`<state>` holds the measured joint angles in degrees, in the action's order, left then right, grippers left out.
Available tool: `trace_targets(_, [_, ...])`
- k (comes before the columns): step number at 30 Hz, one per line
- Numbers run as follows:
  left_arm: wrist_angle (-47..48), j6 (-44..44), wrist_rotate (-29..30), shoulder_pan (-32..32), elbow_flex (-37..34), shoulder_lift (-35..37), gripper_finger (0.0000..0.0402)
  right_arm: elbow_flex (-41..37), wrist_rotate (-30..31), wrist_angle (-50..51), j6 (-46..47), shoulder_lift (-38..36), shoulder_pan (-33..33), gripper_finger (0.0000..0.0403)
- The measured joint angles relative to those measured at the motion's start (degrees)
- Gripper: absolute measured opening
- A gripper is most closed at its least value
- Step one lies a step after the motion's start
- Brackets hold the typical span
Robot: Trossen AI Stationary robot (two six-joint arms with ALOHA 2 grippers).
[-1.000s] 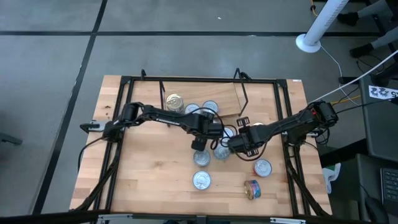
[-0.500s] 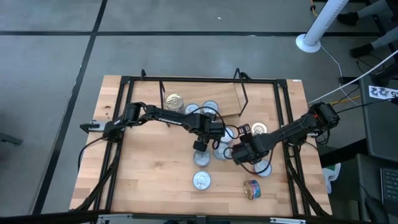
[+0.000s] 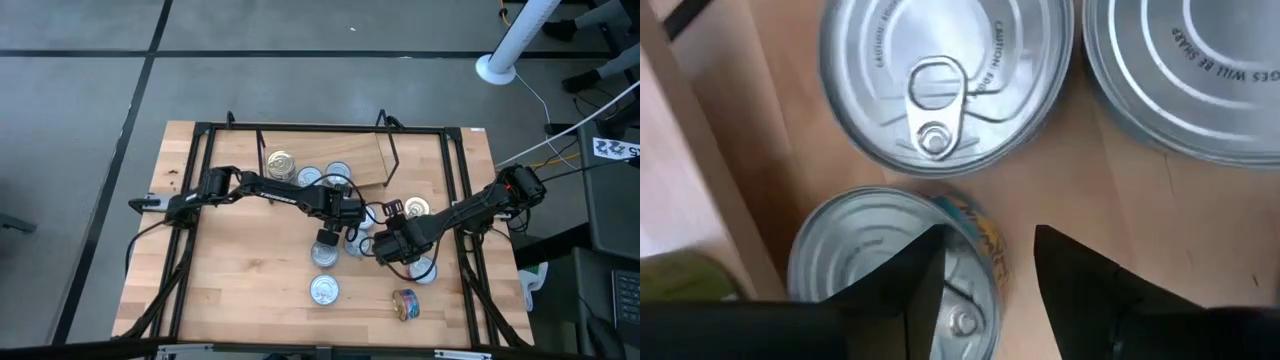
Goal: Stack canned seafood by type on shelf
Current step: Stack the yellow blue tuna can on top of the other yellow blue tuna can on the shelf
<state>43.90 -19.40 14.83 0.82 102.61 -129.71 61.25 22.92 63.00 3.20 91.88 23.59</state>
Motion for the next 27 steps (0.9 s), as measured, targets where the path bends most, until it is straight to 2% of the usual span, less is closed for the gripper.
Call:
trace_targets(7, [0.4, 2.7, 0.0, 0.0, 0.0, 0.0, 0.0124, 0.0, 0.1, -0.2, 0.0, 0.0, 0.0, 0.0106])
trace_targets(23, [2.7, 4.5, 0.7, 0.0, 0.1, 0.1, 0.0013, 0.0, 0.1, -0.2, -0.1, 0.0, 0.0, 0.0106])
trace_targets(27, [3.3, 4.7, 0.8, 0.0, 0.1, 0.1, 0.0003, 0.0, 0.1, -0.2, -0.1, 0.0, 0.0, 0.0106])
